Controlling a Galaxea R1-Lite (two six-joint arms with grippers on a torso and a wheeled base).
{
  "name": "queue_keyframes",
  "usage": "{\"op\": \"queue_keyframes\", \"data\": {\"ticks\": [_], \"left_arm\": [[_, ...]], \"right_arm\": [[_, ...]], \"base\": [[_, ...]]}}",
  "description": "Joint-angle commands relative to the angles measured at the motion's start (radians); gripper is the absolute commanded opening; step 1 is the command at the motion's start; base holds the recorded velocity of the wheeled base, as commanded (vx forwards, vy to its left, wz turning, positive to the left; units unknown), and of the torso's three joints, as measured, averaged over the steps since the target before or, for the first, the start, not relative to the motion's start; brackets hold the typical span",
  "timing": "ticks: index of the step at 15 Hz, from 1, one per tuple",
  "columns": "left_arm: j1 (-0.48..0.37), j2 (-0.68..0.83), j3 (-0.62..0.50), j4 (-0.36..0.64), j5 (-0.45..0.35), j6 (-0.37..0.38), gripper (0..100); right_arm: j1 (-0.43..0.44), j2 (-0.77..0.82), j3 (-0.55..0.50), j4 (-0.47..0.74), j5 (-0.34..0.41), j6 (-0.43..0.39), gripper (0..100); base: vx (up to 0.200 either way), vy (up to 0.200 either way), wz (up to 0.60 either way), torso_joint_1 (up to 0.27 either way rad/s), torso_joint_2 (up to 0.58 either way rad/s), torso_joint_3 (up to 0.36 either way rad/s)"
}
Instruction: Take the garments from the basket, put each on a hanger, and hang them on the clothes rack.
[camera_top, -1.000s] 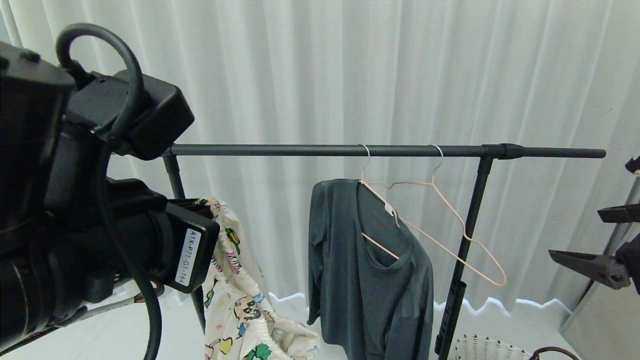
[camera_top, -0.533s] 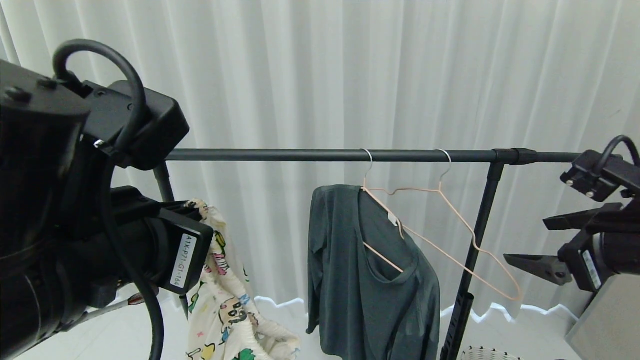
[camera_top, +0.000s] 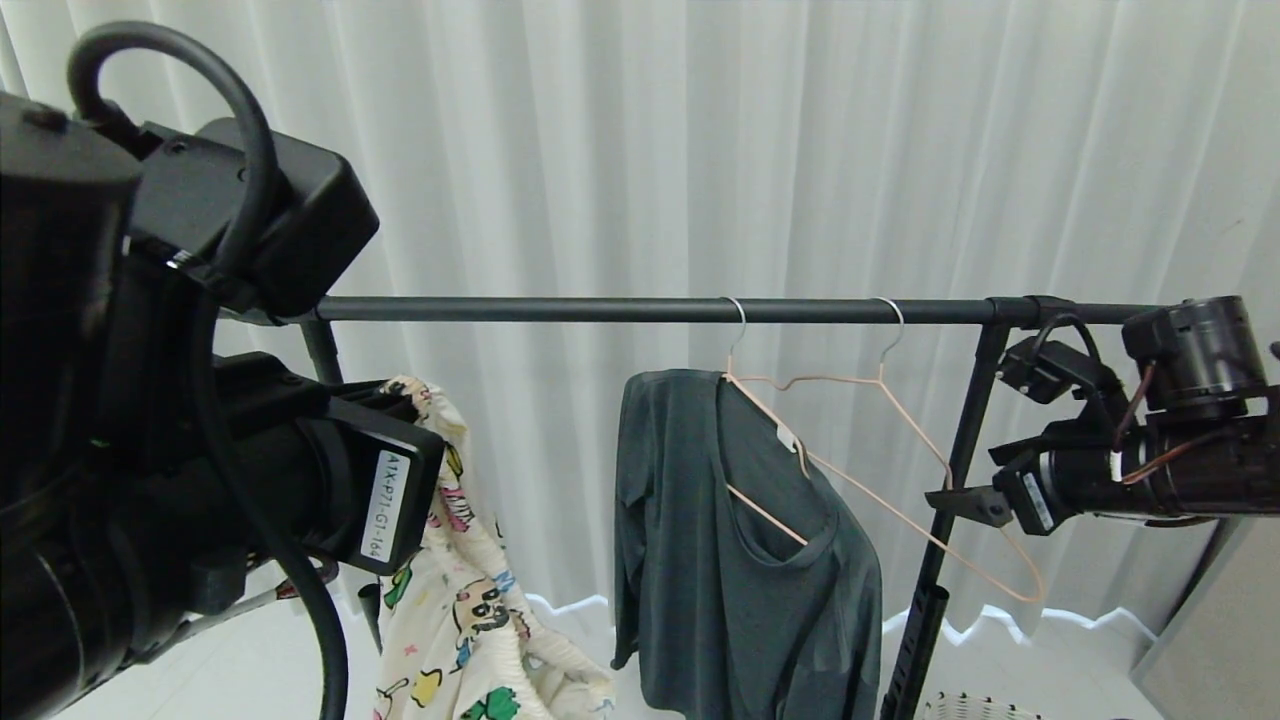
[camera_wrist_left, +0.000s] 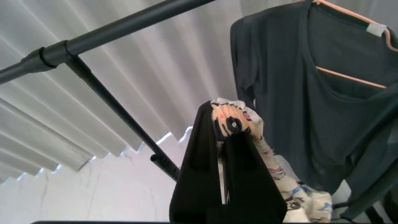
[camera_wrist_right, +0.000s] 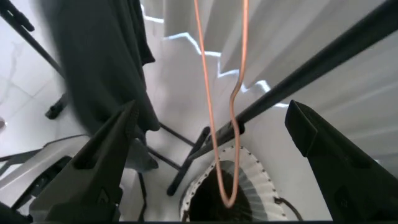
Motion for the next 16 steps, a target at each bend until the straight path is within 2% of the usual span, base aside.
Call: {"op": "queue_keyframes", "data": {"ticks": [1, 5, 8, 11, 12, 16], "left_arm": [[-0.002, 0.004, 0.0, -0.001, 0.008, -0.001, 0], [-0.002, -0.001, 0.005, -0.001, 0.017, -0.004, 0], [-0.002, 0.001, 0.005, -0.001, 0.038, -0.005, 0], [-0.002, 0.001, 0.005, -0.001, 0.038, -0.005, 0], [-0.002, 0.001, 0.005, -0.001, 0.038, -0.004, 0], [-0.002, -0.006, 0.005, -0.001, 0.038, -0.004, 0]], "right_arm": [[-0.016, 0.124, -0.009, -0.041, 0.009, -0.001, 100], [-0.022, 0.206, -0.04, -0.07, 0.022, -0.001, 100], [-0.026, 0.224, -0.055, -0.087, 0.06, -0.001, 100], [-0.027, 0.225, -0.052, -0.087, 0.065, -0.001, 100], [-0.027, 0.225, -0.052, -0.087, 0.065, -0.001, 0], [-0.027, 0.209, -0.053, -0.089, 0.063, 0.003, 0]], "base": [[0.0, 0.0, 0.0, 0.0, 0.0, 0.0], [0.0, 0.0, 0.0, 0.0, 0.0, 0.0], [0.0, 0.0, 0.0, 0.0, 0.0, 0.0], [0.0, 0.0, 0.0, 0.0, 0.0, 0.0], [0.0, 0.0, 0.0, 0.0, 0.0, 0.0], [0.0, 0.0, 0.0, 0.0, 0.0, 0.0]]}}
